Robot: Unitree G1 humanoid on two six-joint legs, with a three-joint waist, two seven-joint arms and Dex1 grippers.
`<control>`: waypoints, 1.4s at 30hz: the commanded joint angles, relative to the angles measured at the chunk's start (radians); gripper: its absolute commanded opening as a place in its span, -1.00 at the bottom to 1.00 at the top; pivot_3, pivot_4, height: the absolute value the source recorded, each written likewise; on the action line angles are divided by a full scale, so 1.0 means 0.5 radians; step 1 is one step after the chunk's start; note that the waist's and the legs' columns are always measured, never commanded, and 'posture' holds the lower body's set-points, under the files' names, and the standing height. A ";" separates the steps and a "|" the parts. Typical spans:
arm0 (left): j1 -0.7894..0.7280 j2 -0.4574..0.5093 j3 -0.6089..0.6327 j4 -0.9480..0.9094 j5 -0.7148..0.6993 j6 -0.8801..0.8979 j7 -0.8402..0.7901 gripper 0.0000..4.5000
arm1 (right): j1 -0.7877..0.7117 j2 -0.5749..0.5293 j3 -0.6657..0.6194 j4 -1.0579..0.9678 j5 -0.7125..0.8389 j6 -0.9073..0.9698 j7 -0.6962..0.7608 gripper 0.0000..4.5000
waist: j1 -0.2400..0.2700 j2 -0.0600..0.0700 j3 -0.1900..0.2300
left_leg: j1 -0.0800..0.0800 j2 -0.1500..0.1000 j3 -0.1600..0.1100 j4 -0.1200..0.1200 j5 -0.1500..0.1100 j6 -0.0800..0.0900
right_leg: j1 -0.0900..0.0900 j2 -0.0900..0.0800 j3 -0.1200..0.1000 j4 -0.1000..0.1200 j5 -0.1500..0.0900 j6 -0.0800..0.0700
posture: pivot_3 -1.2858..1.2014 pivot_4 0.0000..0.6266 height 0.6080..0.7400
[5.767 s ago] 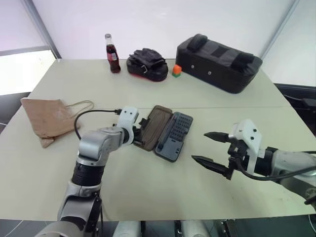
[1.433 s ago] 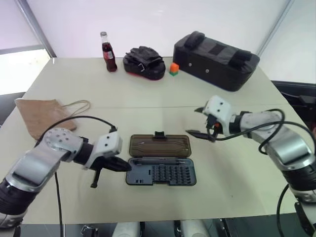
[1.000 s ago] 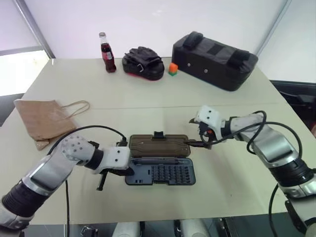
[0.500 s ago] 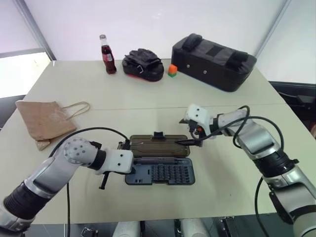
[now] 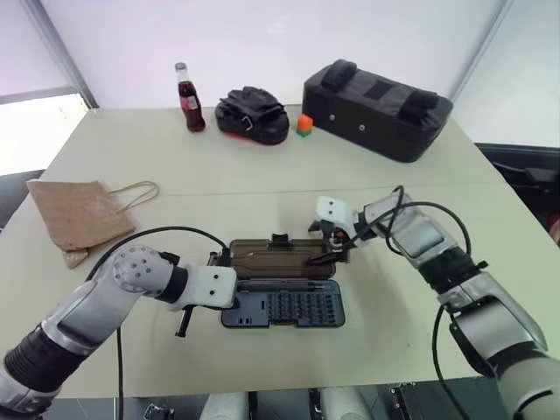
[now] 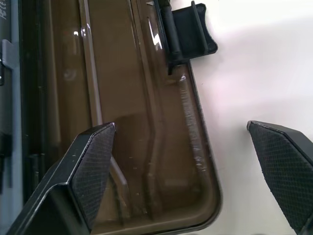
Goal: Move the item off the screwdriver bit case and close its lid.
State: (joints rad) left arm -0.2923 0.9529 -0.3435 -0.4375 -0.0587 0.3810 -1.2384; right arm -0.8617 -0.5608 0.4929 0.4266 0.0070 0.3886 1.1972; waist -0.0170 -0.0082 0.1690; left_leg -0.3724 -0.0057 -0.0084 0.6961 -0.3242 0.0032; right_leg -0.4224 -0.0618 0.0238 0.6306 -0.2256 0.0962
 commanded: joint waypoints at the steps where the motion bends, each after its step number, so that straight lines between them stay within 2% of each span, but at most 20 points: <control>1: 0.033 -0.001 -0.099 0.020 0.053 0.101 -0.018 -1.00 | -0.053 0.045 0.008 0.200 -0.077 -0.117 0.060 0.77 | -0.001 0.000 0.000 | 0.000 0.000 0.000 0.000 0.000 0.000 | 0.000 0.000 0.000 0.000 0.000 0.000 | 0.03 -0.52 1.00; 2: 0.035 -0.004 -0.102 0.015 0.054 0.107 -0.016 -1.00 | -0.068 0.058 0.011 0.252 -0.089 -0.148 0.080 0.62 | -0.002 0.000 0.000 | 0.001 0.000 0.000 0.000 0.000 0.000 | 0.001 0.000 0.000 0.000 0.000 0.000 | 0.03 -0.52 1.00; 6: 0.048 -0.016 -0.106 0.001 0.061 0.117 0.000 -1.00 | -0.124 0.115 0.029 0.446 -0.135 -0.255 0.182 -0.17 | -0.005 0.001 -0.001 | 0.006 0.000 0.000 0.000 0.000 0.000 | 0.007 0.000 0.000 0.000 0.000 0.000 | 0.03 -0.52 1.00; 8: 0.059 -0.024 -0.100 -0.005 0.058 0.121 0.012 -1.00 | -0.138 0.139 0.028 0.515 -0.168 -0.310 0.200 -0.63 | -0.009 0.001 0.000 | 0.022 0.001 0.000 -0.003 0.000 0.000 | 0.021 0.000 0.000 -0.002 0.000 -0.001 | 0.03 -0.52 1.00; 10: 0.071 -0.029 -0.094 -0.013 0.057 0.130 0.025 -1.00 | -0.146 0.160 0.019 0.560 -0.188 -0.344 0.224 -0.97 | -0.006 0.001 -0.001 | 0.040 0.000 0.001 -0.015 0.000 0.000 | 0.035 0.000 0.001 -0.008 -0.003 -0.003 | 0.03 -0.52 1.00; 18: 0.126 -0.030 -0.081 -0.051 0.044 0.156 0.053 -1.00 | -0.133 0.202 -0.005 0.603 -0.277 -0.489 0.194 -0.97 | -0.008 0.005 -0.006 | 0.043 0.001 0.000 -0.026 0.000 0.000 | 0.032 0.001 0.001 -0.007 -0.004 -0.006 | 0.03 -0.52 1.00; 23: 0.128 -0.035 -0.076 -0.044 0.041 0.162 0.059 -1.00 | -0.183 0.195 -0.002 0.653 -0.446 -0.769 -0.071 -0.97 | -0.022 0.005 -0.008 | 0.047 0.001 0.001 -0.026 0.000 0.000 | 0.035 0.001 0.001 -0.007 -0.005 -0.007 | 0.03 -0.52 1.00; 26: 0.128 -0.051 -0.077 -0.034 0.034 0.173 0.071 -1.00 | -0.208 0.147 -0.031 0.540 -0.520 -0.840 -0.190 -0.97 | -0.052 0.005 -0.008 | 0.052 0.001 0.000 -0.026 0.002 -0.004 | 0.038 0.001 0.003 -0.006 -0.005 -0.008 | 0.03 -0.52 1.00; 42: -0.008 -0.150 -0.090 0.116 0.056 0.112 0.075 -1.00 | 0.119 -0.122 -0.258 -0.490 -0.457 -0.334 -0.217 -0.97 | 0.014 0.008 -0.005 | 0.033 -0.001 -0.001 -0.025 0.005 -0.009 | 0.024 -0.002 0.003 -0.009 -0.006 -0.010 | 0.03 -0.52 1.00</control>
State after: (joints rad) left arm -0.3066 0.8727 -0.3615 -0.4199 -0.0556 0.4251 -1.1987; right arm -0.7936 -0.5846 0.4329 0.2376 -0.2166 0.1834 1.1214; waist -0.0101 -0.0043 0.1667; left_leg -0.3562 -0.0062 -0.0087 0.6836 -0.3216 -0.0011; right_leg -0.4104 -0.0625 0.0256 0.6255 -0.2287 0.0914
